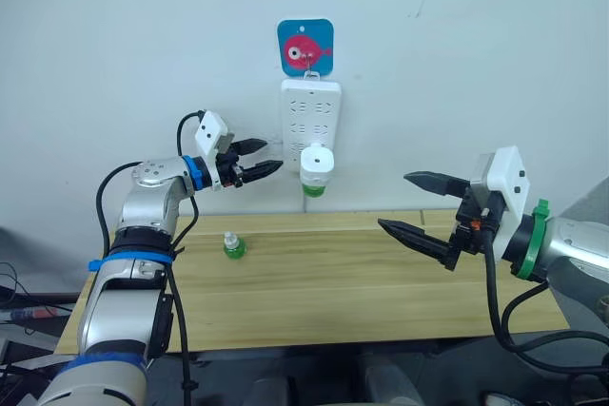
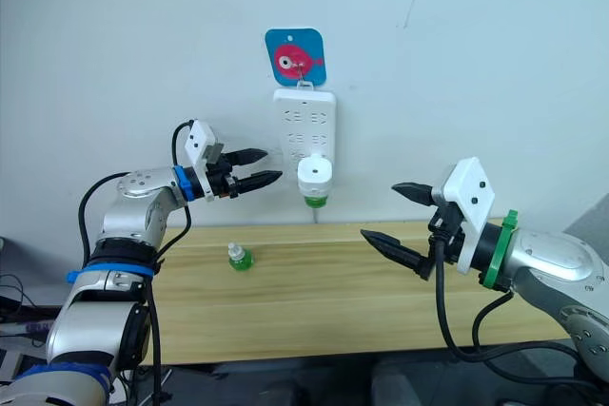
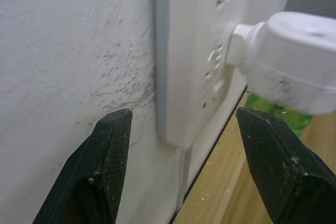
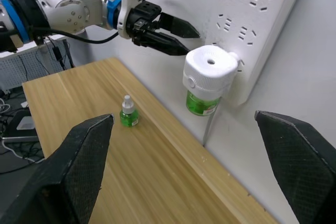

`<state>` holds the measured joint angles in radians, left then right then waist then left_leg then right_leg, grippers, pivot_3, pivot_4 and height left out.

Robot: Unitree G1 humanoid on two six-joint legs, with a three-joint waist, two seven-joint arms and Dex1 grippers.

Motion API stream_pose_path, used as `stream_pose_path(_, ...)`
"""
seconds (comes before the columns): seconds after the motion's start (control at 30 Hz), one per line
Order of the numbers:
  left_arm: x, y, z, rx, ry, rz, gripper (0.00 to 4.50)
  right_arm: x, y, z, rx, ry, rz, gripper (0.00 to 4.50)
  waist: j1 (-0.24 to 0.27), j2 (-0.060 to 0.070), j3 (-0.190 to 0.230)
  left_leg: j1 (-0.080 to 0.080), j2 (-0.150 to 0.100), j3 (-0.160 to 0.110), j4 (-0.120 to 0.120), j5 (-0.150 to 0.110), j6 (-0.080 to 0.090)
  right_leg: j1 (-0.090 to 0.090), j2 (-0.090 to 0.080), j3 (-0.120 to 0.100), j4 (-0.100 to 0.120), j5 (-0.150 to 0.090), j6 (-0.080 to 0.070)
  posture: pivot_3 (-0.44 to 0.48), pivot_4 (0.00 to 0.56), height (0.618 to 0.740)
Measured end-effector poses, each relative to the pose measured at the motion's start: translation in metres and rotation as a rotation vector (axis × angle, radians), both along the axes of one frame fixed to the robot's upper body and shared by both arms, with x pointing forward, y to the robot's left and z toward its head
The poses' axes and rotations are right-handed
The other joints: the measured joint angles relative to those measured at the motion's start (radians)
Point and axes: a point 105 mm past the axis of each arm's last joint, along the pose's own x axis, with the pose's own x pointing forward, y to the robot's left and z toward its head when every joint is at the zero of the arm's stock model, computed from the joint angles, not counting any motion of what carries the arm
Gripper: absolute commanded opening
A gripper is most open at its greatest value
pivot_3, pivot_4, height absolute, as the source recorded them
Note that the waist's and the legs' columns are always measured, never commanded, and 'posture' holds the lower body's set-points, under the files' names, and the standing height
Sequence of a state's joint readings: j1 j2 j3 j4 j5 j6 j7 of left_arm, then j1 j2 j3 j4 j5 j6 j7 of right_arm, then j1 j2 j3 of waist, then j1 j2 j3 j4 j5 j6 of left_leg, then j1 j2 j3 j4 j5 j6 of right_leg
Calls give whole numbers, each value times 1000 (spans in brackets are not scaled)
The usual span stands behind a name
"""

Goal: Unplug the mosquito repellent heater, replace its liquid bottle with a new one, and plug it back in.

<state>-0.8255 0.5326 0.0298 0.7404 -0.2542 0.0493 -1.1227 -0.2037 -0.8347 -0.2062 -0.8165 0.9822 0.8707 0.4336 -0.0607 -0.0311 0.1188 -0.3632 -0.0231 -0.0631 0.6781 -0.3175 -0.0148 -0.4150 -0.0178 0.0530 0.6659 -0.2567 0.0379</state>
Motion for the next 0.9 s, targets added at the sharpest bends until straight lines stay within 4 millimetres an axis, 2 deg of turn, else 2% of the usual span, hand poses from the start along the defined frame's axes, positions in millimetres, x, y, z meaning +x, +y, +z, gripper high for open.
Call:
stream_pose_path(0.07,2,-3,-1,3,1,-8,3282,0,1,1,5,3,3,4500,0,0,0,-6,0,-2,1,0,0,-5,-3,-7,0,2,1,-178,122,730)
stream_pose_path(0.37,8,-19,-2,20,13,-71,3282,-2,3,1,7,6,-8,4500,-2,0,0,-7,-1,-4,2,0,1,-4,-4,-10,-1,2,1,-204,123,730)
stream_pose_path(0.9,9,-26,-4,56,32,-132,3282,-6,4,-3,8,23,-5,4500,-23,0,0,-7,-2,-7,3,0,1,-3,-3,-12,0,2,1,-205,120,730)
